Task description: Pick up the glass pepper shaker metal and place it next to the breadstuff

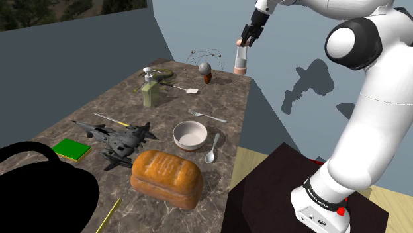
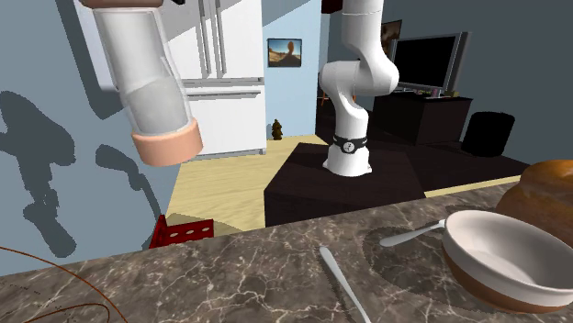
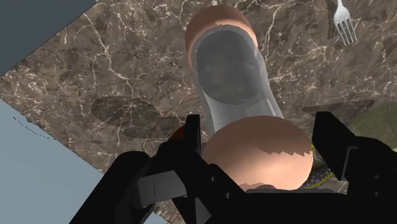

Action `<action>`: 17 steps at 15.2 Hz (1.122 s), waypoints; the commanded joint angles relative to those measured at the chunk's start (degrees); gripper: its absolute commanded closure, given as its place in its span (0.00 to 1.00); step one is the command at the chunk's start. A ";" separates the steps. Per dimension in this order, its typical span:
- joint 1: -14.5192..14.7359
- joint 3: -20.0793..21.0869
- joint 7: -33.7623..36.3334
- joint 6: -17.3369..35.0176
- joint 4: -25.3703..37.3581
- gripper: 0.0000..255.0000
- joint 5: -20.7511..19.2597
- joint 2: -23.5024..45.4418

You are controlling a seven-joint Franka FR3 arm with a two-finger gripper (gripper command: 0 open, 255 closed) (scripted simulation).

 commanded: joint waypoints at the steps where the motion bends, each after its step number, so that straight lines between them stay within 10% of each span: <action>1: -0.26 0.00 0.37 -1.83 2.55 1.00 0.19 0.71; 8: -1.62 -0.04 1.33 -8.24 11.61 1.00 1.10 3.39; 17: 7.71 3.60 10.69 1.31 -16.57 1.00 -7.51 -18.29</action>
